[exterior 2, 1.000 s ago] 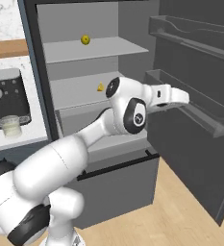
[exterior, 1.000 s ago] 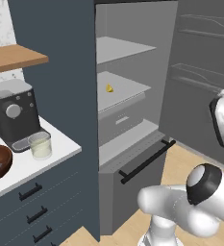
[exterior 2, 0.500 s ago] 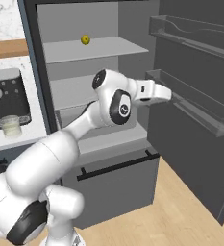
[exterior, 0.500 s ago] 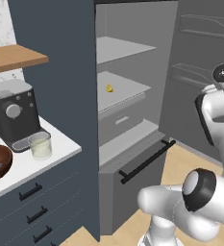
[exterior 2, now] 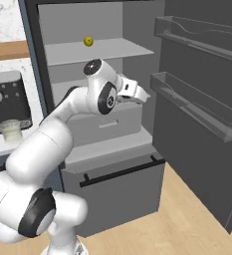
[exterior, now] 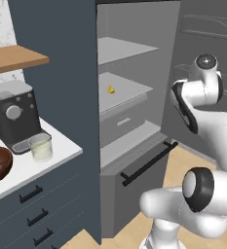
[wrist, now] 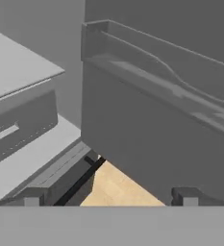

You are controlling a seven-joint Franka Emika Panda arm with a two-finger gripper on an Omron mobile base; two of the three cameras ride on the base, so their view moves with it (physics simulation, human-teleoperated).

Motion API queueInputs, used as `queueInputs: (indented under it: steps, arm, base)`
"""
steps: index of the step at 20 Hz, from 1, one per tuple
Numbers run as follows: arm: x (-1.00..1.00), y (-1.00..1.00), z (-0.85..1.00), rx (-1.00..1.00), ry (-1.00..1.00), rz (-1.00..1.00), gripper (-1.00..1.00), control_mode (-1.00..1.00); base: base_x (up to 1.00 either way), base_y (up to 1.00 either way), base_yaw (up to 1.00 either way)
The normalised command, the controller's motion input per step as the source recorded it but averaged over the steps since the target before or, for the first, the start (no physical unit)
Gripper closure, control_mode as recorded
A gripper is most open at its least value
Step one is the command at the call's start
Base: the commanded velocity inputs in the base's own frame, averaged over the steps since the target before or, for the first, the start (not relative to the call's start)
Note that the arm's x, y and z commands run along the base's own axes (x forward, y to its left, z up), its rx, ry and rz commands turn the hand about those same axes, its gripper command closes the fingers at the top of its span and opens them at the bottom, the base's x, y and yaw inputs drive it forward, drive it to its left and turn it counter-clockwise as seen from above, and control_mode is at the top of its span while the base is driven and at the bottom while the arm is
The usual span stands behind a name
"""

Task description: Grab a lemon wedge from the fridge and one ice cube from the ice bowl, and put them in the glass of lemonade.

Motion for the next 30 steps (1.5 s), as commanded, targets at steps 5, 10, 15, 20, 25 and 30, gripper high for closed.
queueInputs:
  steps: [5,10,15,20,25,30]
  arm:
    - [0.16,1.00,-0.64,0.40,0.00,0.24,-1.00,-1.00]
    - [-0.74,0.72,0.63,0.06,0.00,0.07,-1.00,-1.00]
    - [-0.86,0.67,0.78,0.00,0.00,0.00,-1.00,-1.00]
    - [-0.63,0.25,0.05,0.00,0.00,0.00,-1.00,-1.00]
    - [-0.15,-0.01,0.00,0.00,-0.01,0.00,-1.00,-1.00]
    - [-0.29,0.00,0.02,0.00,-0.17,0.00,-1.00,-1.00]
  base:
    - [0.00,0.00,0.00]
    - [0.00,0.00,0.00]
    - [0.00,0.00,0.00]
    - [0.00,0.00,0.00]
    - [0.00,0.00,0.00]
    - [0.00,0.00,0.00]
